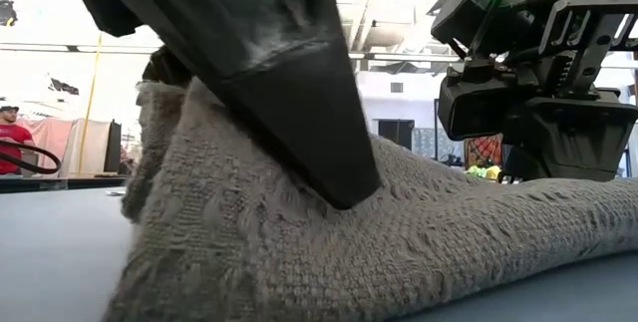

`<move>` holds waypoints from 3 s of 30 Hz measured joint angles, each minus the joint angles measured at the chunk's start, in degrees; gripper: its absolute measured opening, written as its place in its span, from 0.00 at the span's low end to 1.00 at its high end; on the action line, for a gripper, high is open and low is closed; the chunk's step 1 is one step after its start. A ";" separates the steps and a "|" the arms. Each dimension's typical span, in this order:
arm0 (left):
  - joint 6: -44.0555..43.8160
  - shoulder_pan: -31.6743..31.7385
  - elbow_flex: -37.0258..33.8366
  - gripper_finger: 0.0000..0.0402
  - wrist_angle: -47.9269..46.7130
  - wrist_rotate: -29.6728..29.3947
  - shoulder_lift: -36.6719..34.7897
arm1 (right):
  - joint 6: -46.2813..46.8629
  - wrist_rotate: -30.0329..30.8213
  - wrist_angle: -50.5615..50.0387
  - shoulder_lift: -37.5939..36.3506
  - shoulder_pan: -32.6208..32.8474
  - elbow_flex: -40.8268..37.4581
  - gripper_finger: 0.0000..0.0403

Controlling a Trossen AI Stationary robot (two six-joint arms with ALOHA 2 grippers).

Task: Roll towel into tight, uniform cylinder
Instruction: Roll the gray towel

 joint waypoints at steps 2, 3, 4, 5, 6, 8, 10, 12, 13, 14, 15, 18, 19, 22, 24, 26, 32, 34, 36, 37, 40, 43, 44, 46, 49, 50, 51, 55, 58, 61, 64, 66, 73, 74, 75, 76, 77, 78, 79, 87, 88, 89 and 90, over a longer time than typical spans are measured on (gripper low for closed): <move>0.98 -0.19 0.00 0.54 1.19 0.07 0.00 | 0.11 0.00 0.09 0.00 0.02 0.00 0.06; 1.01 -0.25 0.00 0.51 1.70 0.08 0.00 | 0.13 -0.03 -0.04 0.00 0.01 0.00 0.06; 1.04 -0.32 0.01 0.48 2.00 0.08 0.00 | 0.18 -0.12 -0.08 0.00 0.02 0.00 0.06; 0.95 -0.36 0.02 0.45 1.89 0.06 0.00 | 0.23 -0.15 -0.12 0.00 0.02 0.00 0.06; 0.85 -0.37 0.02 0.41 1.79 0.06 0.00 | 0.24 -0.16 -0.23 0.00 0.13 0.00 0.06; 0.81 -0.37 0.02 0.32 2.26 0.12 0.00 | 0.29 -0.33 -0.25 0.00 0.34 0.00 0.06; 0.80 -0.35 0.02 0.22 2.76 1.14 0.00 | 0.39 -0.69 -0.21 0.00 0.37 0.00 0.08; 0.77 -0.34 0.02 0.11 2.63 1.70 0.00 | 0.66 -1.45 -0.21 0.00 0.33 0.12 0.10; 0.64 -0.35 0.02 0.06 2.70 1.78 0.00 | 0.79 -1.83 -0.24 0.00 0.31 0.24 0.11; 0.19 -0.35 0.02 0.04 2.79 1.90 0.00 | 0.92 -2.50 -0.24 -0.10 0.24 0.43 0.12; -0.31 -0.35 0.02 0.03 2.97 2.17 0.00 | 0.92 -3.20 -0.27 -0.24 0.22 0.65 0.14; -0.27 -0.30 0.00 0.03 5.63 4.57 0.00 | 0.19 -4.88 -0.52 -0.70 0.22 1.38 0.16; -0.06 -0.30 0.00 0.02 6.79 5.39 0.00 | -0.03 -5.65 -0.64 -0.85 0.24 1.56 0.16; 0.27 -0.15 0.02 0.01 8.51 7.90 0.00 | -1.24 -8.69 -1.07 -0.91 0.28 2.30 0.17; 0.23 -0.13 0.02 0.01 8.53 8.44 0.00 | -1.51 -10.08 -2.29 -0.97 0.28 2.48 0.17; -0.36 -0.14 0.02 0.01 8.46 8.43 0.00 | -2.24 -10.11 -3.83 -0.98 0.00 2.54 0.17; -2.71 -0.35 0.02 0.01 6.69 8.24 0.00 | -5.93 -8.32 -8.01 -3.57 -0.71 2.55 0.17; -3.73 -0.72 0.02 0.01 6.46 8.48 0.00 | -7.90 -6.75 -8.94 -5.80 -0.85 2.54 0.17; -4.79 -1.35 0.02 0.01 6.21 7.99 0.00 | -11.40 -3.67 -8.58 -8.21 -0.85 2.54 0.17; -5.33 -1.65 0.02 0.01 6.04 7.33 0.00 | -13.66 -1.25 -7.62 -9.30 -0.85 2.54 0.17; -7.40 -2.58 0.02 0.01 5.63 5.06 0.01 | -21.11 8.97 -0.70 -10.61 -0.94 2.62 0.17; -10.11 -3.51 0.02 0.01 5.55 3.34 0.02 | -26.46 14.72 10.08 -7.73 -2.93 2.79 0.16; -11.22 -3.85 0.02 0.01 5.26 2.74 0.02 | -27.02 14.72 12.75 -5.78 -4.07 3.23 0.15; -13.62 -4.68 0.02 0.01 3.96 1.52 0.02 | -28.01 15.23 14.95 -1.77 -6.49 5.52 0.13; -16.99 -5.78 0.02 0.01 2.14 0.87 0.04 | -29.51 17.73 14.43 4.11 -9.38 10.11 0.08; -18.35 -6.06 0.02 0.01 1.19 0.69 0.04 | -29.88 19.30 14.31 5.65 -10.02 11.37 0.06; -19.76 -6.33 0.02 0.01 -0.06 0.42 0.04 | -30.32 20.76 13.45 6.95 -10.58 12.52 0.05; -22.81 -6.75 0.00 0.01 -3.99 -0.64 0.07 | -29.78 28.29 7.92 9.77 -12.03 16.04 0.02; -23.01 -6.68 0.02 0.01 -6.48 -1.26 0.07 | -25.84 35.53 5.60 10.25 -12.99 16.61 0.04; -23.20 -6.14 0.02 0.01 -10.41 -2.10 0.07 | -21.76 38.92 2.61 10.00 -14.66 16.57 0.04; -22.33 -6.00 0.02 0.01 -11.55 -4.23 0.07 | -18.31 41.22 0.15 9.58 -15.99 16.63 0.04; -21.37 -5.84 0.02 0.01 -11.65 -4.67 0.07 | -17.05 42.51 -0.43 9.08 -16.63 16.59 0.04; -20.65 -5.35 0.02 0.01 -17.08 -6.18 0.04 | -17.32 44.22 0.13 2.24 -17.90 16.40 0.04; -20.60 -5.35 0.02 0.01 -16.97 -6.27 0.04 | -18.49 43.97 0.58 0.75 -18.14 16.47 0.04; -20.43 -5.35 0.02 0.01 -16.56 -6.36 0.04 | -19.84 42.31 1.40 -0.18 -18.38 16.48 0.04; -20.18 -5.35 0.02 0.01 -15.99 -6.19 0.04 | -21.17 39.47 2.89 -0.61 -18.65 16.48 0.04; -19.86 -5.35 0.02 0.01 -15.07 -5.92 0.04 | -21.80 36.59 4.38 -0.64 -19.14 16.52 0.04; -19.40 -5.35 0.02 0.01 -14.08 -5.51 0.03 | -21.81 34.55 5.52 -0.35 -19.56 16.52 0.04; -18.81 -5.35 0.02 0.01 -13.14 -4.98 0.02 | -21.81 33.40 6.63 0.29 -19.90 16.48 0.04; -16.42 -5.56 0.00 0.01 -5.87 1.09 0.02 | -25.25 36.16 12.14 10.90 -19.49 16.33 0.04; -16.56 -5.62 0.00 0.01 -6.00 1.55 0.02 | -25.37 36.30 13.31 11.62 -19.24 16.48 0.04; -16.61 -5.71 0.00 0.01 -6.20 2.11 0.02 | -25.40 36.30 13.84 12.24 -19.05 16.59 0.04; -16.80 -5.72 0.00 0.01 -6.36 2.52 0.02 | -25.19 36.41 13.40 12.87 -18.96 16.59 0.04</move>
